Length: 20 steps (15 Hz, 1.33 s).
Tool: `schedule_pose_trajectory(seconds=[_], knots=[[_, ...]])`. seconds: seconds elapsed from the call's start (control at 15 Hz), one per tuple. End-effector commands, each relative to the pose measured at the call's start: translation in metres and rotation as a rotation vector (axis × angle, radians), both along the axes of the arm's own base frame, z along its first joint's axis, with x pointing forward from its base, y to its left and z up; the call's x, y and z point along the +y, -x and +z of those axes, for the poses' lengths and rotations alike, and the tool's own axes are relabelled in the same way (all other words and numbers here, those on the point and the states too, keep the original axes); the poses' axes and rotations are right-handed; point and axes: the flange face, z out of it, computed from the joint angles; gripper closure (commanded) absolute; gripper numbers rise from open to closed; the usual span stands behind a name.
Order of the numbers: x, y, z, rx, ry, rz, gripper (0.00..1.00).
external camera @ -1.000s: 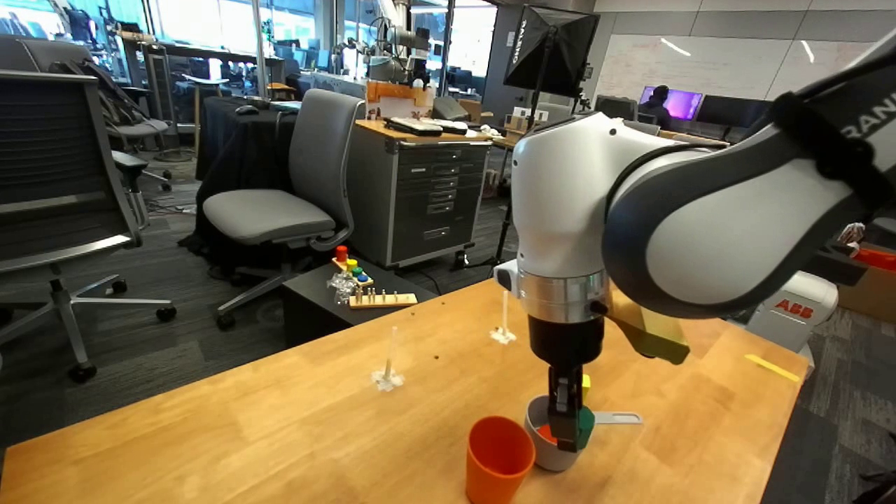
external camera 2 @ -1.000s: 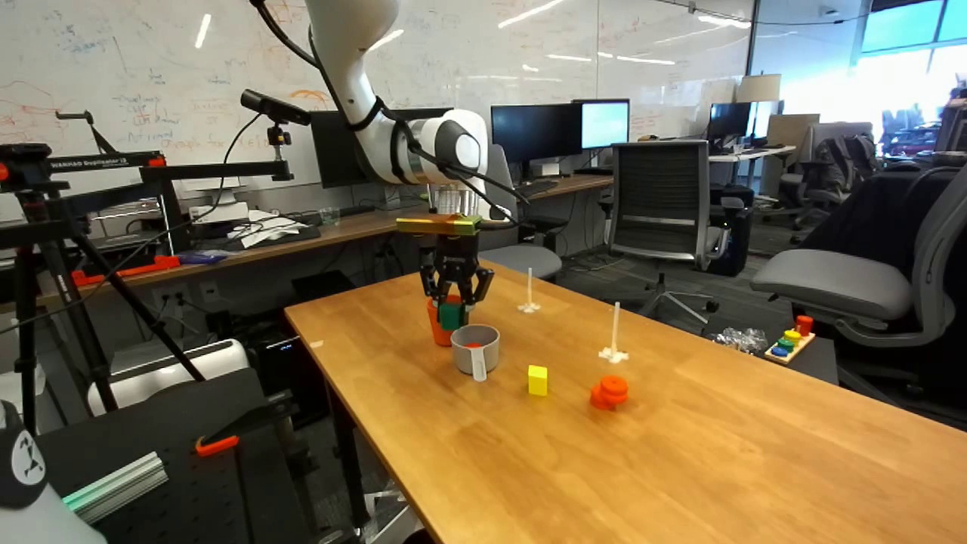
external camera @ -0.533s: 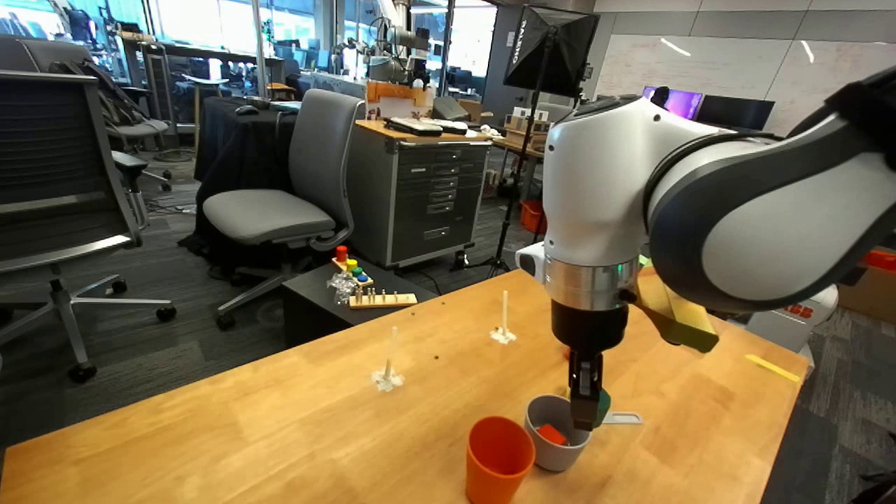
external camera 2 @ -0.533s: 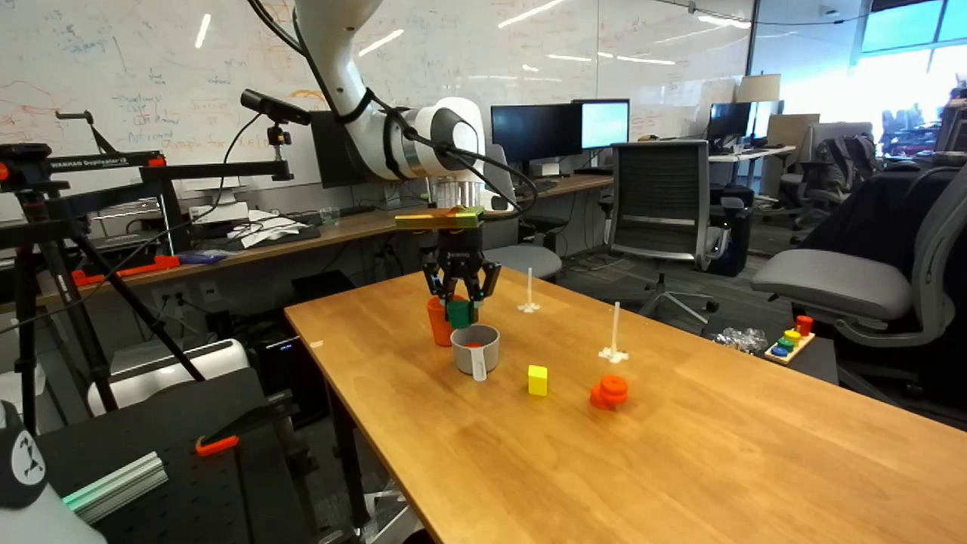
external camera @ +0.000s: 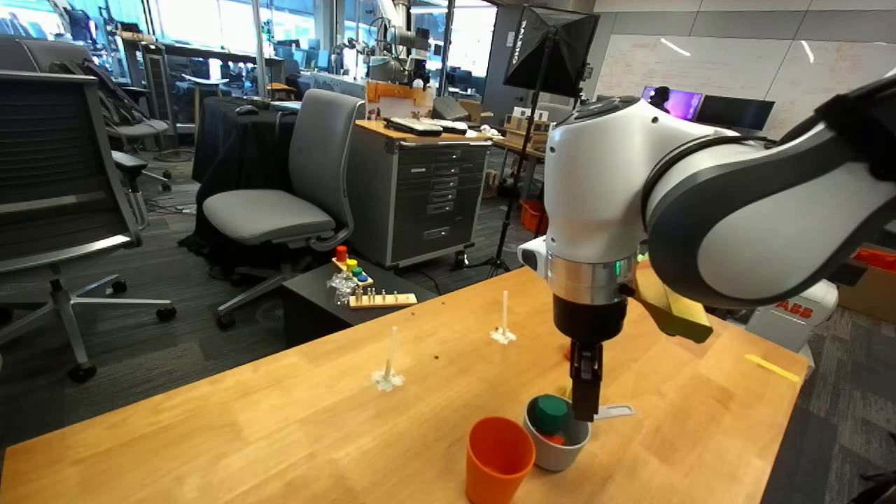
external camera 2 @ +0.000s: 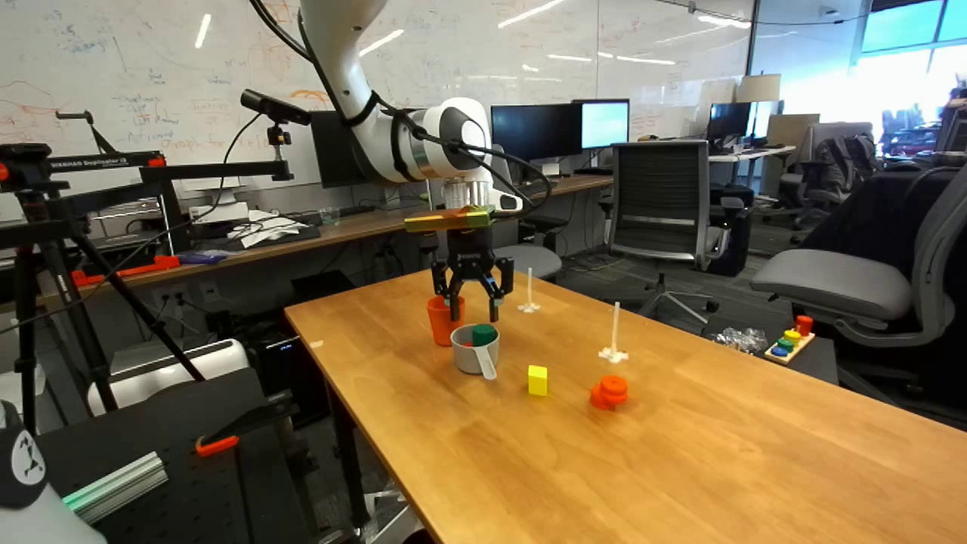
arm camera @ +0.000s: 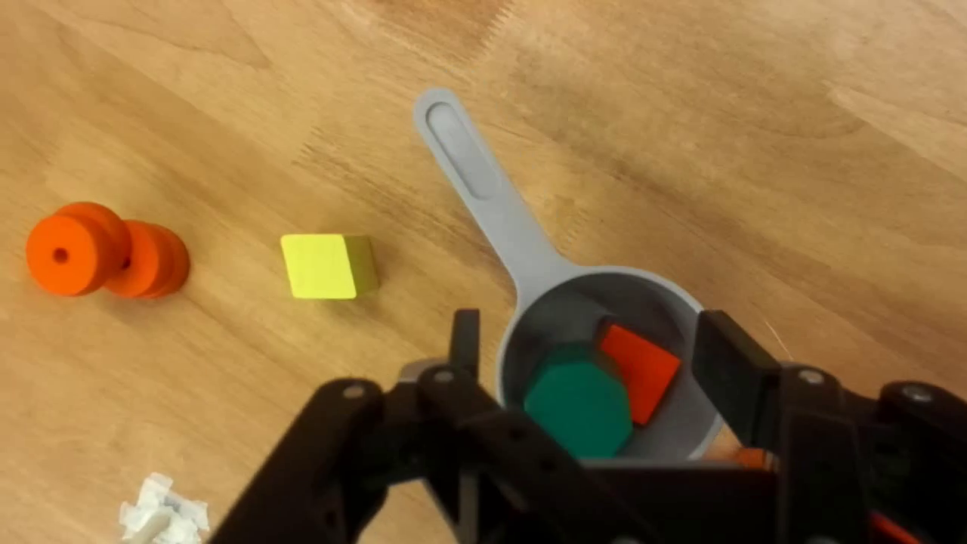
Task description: Put the orange, green and yellow building blocks in the grey pot
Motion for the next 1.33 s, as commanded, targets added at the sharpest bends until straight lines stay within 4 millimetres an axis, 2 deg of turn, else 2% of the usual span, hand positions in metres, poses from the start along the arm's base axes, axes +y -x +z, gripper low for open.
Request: schedule_pose_trajectory(seconds=[0.0,0.4,0.67,0.93,1.27], knots=[[-0.007,-0.007,0.007,-0.02,0.031,-0.01,0.0],[-0.05,-0.009,0.014,-0.017,0.054,-0.1,0.0],[-0.075,-0.02,0.018,-0.024,0.093,-0.112,0.0],[-0.078,-0.036,0.016,-0.007,0.159,-0.073,0.0],[-0.084,-0.062,0.003,0.038,0.216,-0.046,0.0]])
